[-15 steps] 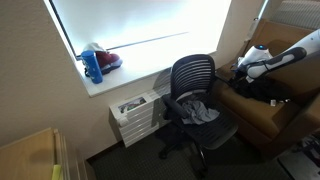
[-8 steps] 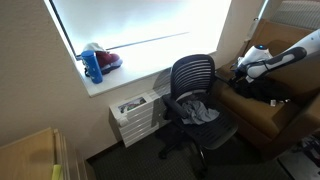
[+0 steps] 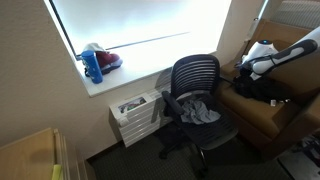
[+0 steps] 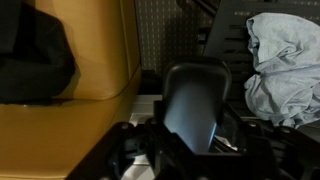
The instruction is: Pull the black chair
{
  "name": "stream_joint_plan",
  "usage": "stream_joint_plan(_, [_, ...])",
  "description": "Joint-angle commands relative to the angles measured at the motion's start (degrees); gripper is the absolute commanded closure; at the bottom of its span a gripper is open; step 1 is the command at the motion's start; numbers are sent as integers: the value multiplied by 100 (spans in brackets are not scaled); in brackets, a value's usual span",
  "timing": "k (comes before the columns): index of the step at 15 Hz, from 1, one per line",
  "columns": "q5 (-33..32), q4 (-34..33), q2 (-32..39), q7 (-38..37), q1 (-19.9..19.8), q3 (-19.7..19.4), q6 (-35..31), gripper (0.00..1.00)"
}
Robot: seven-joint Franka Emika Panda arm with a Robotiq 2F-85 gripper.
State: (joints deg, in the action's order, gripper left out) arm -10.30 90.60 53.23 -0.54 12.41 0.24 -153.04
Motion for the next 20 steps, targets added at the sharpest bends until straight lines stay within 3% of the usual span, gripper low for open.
stream_joint_plan(1, [24, 1285, -1250, 80, -89, 80, 946, 67])
stream_joint_plan(7, [52, 2167, -2170, -130, -152, 212, 1890, 67])
stream_joint_plan(11, [-216, 2537, -2798, 213, -130, 205, 2655, 67])
stream_joint_plan(15, [-350, 2757, -3238, 295, -200, 261, 2823, 67])
stream_joint_plan(16, [-356, 2457, -2932, 131, -148, 255, 2837, 42])
stream_joint_plan(17, [-355, 2510, -3024, 137, -155, 259, 2837, 42])
stream_joint_plan(18, [-355, 2546, -3073, 142, -161, 261, 2837, 17])
stream_joint_plan(20, [533, 2419, -2826, 304, -381, 514, 2320, 10])
